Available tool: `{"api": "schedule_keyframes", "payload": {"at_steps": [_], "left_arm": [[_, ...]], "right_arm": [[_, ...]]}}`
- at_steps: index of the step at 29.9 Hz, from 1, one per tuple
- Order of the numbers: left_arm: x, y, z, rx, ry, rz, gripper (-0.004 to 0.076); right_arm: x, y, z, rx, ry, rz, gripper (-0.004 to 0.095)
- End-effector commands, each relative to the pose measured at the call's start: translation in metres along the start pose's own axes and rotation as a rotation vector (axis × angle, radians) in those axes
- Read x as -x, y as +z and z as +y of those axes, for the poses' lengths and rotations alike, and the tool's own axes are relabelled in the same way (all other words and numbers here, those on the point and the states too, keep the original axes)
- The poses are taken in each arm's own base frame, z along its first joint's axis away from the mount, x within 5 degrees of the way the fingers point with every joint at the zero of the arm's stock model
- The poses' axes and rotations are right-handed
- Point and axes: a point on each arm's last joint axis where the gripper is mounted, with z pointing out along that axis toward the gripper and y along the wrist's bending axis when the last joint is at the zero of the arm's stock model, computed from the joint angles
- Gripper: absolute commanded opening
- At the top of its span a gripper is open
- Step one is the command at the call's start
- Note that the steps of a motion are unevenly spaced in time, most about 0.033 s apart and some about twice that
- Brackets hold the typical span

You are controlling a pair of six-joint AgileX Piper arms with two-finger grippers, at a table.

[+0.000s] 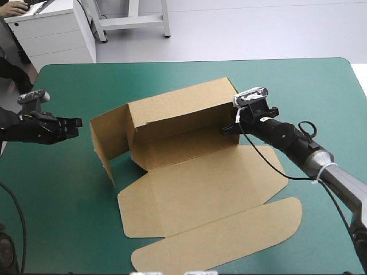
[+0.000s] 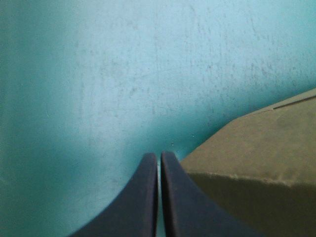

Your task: Fold the box

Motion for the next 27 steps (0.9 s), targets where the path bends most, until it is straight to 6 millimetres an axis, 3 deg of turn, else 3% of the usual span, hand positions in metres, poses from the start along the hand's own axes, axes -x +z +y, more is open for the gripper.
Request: {"api": "schedule_keyframes", "payload": {"at_steps": [1,6,12,17,22,27], "left_arm": [[-0.001,-0.003,-0.005,-0.038,-0.048,-0.106,0.0005],[-0.011,0.009,0.003,-0.023,-0.073,-0.084,0.0006],[-0.012,0.010,0.004,-0.014,-0.068,-0.081,0.0005],[-0.011,0.010,0.004,-0.017,-0.072,-0.088,0.0005],[-0.011,0.010,0.004,-0.017,-0.072,-0.091,0.0005],[-0.012,0.010,0.004,-0.017,-0.069,-0.078,0.0005]], "right_arm": [[0.022,-0.013,-0.004,-0.030,0.014,-0.090,-0.0019],[0.025,-0.014,-0.002,-0.009,0.064,-0.091,-0.0015],[0.056,-0.029,-0.009,0.092,0.192,0.007,0.0004],[0.090,-0.059,-0.020,-0.017,0.205,0.183,0.0004],[0.118,-0.091,-0.019,-0.035,0.214,0.252,0.0003],[0.112,-0.098,-0.017,-0.036,0.267,0.370,0.0002]]}}
